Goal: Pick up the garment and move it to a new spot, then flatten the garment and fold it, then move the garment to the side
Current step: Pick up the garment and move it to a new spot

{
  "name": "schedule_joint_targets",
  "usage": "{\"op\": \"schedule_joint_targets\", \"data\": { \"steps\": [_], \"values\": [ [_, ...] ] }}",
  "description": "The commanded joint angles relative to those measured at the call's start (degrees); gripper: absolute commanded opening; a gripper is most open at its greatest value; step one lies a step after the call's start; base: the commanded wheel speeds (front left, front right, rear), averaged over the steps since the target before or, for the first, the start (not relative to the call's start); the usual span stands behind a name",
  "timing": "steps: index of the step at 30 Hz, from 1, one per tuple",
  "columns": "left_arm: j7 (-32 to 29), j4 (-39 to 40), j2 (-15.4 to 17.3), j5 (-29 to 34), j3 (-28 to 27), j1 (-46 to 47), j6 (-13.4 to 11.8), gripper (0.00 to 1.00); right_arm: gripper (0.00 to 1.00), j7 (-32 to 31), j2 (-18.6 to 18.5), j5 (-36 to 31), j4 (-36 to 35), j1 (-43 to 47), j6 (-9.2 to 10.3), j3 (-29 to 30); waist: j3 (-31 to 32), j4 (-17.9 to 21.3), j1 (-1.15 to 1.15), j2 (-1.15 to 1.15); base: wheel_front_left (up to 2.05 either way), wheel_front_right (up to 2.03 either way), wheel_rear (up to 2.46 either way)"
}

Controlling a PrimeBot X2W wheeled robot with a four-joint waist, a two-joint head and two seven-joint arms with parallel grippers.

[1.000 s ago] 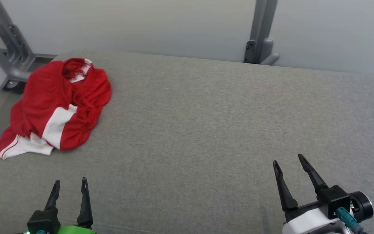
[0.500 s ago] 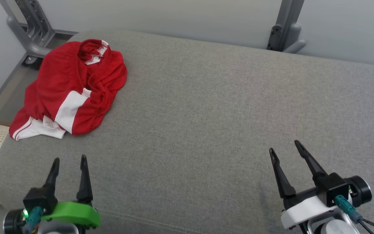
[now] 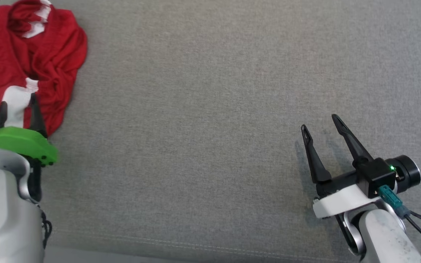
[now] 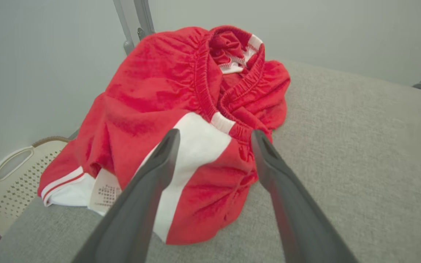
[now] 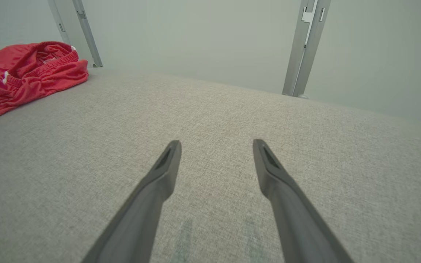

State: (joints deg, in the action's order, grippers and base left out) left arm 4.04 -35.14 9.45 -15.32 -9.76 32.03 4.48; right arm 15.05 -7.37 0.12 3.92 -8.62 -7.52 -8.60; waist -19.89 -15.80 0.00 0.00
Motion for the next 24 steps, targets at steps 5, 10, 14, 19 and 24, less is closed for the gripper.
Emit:
{"op": "schedule_joint_targets", "data": {
  "steps": [5,10,14,19,24],
  "values": [
    [-6.0,-9.23,4.74,-0.36,-0.2,6.63,0.11,1.0,1.0,0.18,0.78,0.24,0.45,-3.17,0.06,-0.76,-9.6,8.33,0.0,0.0,0.0,0.0,0.0],
    [-8.13,-14.66,7.51,0.38,1.53,9.19,1.17,0.0,1.0,0.18,1.71,0.91,1.14,-2.37,0.06,-0.39,-8.02,9.26,0.0,0.0,0.0,0.0,0.0],
    [-7.88,-15.98,8.11,0.53,2.46,9.55,1.65,0.0,1.0,0.18,2.19,1.28,1.23,-1.59,0.06,0.14,-6.69,8.85,0.0,0.0,0.0,0.0,0.0],
    [-7.05,-14.75,8.42,-0.98,2.19,10.48,2.01,0.0,1.0,0.18,2.49,1.45,1.52,-1.0,0.06,0.31,-5.0,8.35,0.0,0.0,0.0,0.0,0.0],
    [-5.44,-3.23,7.44,-0.9,5.87,10.69,2.71,0.0,1.0,0.18,3.08,2.45,1.8,1.19,0.06,1.81,-1.14,6.99,0.0,0.0,0.0,0.0,0.0]
  ]
}}
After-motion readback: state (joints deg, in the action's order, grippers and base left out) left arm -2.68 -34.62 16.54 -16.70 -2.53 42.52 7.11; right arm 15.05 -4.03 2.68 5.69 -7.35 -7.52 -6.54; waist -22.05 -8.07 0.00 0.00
